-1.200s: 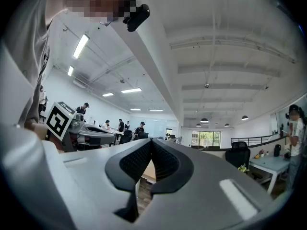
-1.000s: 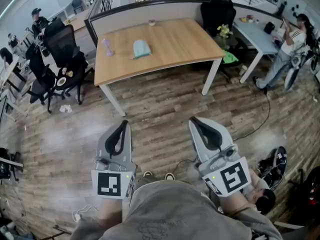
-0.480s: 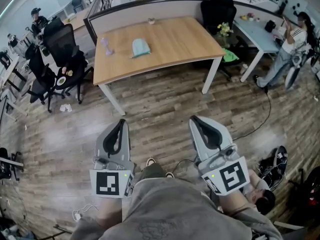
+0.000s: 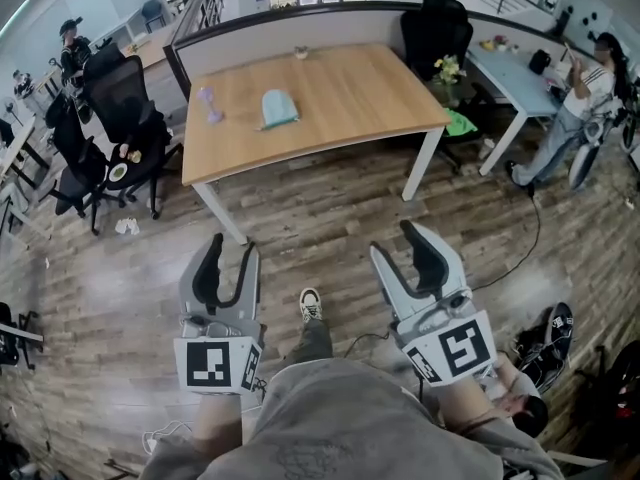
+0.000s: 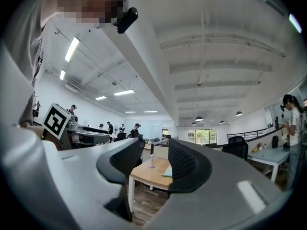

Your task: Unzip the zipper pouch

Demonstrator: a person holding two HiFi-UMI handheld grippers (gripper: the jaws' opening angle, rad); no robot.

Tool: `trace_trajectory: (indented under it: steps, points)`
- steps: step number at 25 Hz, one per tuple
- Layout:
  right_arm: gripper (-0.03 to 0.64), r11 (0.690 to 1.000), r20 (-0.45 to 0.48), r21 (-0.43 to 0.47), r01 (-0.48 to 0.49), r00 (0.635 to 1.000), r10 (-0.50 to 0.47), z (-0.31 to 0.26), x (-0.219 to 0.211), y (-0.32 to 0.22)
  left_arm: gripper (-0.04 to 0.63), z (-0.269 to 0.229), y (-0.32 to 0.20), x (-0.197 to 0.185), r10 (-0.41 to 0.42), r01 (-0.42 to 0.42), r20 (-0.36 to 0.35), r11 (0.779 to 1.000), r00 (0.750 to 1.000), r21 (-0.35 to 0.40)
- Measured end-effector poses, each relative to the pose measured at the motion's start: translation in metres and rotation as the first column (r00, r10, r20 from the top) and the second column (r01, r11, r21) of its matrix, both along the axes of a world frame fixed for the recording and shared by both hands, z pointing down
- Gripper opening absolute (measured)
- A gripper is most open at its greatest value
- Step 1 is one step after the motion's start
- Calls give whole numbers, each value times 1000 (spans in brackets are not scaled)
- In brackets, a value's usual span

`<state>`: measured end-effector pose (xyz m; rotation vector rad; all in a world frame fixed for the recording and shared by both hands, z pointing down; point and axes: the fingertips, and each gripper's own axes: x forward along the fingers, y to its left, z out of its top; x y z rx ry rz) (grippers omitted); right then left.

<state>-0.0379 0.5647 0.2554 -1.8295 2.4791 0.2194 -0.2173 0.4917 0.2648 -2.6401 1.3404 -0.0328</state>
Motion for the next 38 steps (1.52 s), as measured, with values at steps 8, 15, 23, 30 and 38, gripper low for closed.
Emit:
trace_trajectory:
  steps: [8, 15, 23, 30, 38]
  points:
    - [172, 998, -25, -54, -10, 1000, 9, 15, 17, -76, 178, 12, -78, 21, 28, -27, 7, 999, 1000, -33]
    - [172, 995, -35, -100, -13, 999, 9, 16, 26, -168, 178, 13, -168, 38, 57, -55, 23, 996, 998, -66]
    - [172, 993, -34, -117, -22, 999, 18, 14, 33, -285, 178, 10, -282, 43, 73, -70, 43, 994, 996, -79]
    - [172, 993, -39, -114, -28, 999, 24, 17, 33, -370, 178, 13, -361, 43, 89, -85, 54, 994, 995, -73]
    - [172, 991, -47, -133, -23, 999, 17, 26, 35, -424, 178, 18, -415, 46, 90, -86, 46, 993, 995, -77]
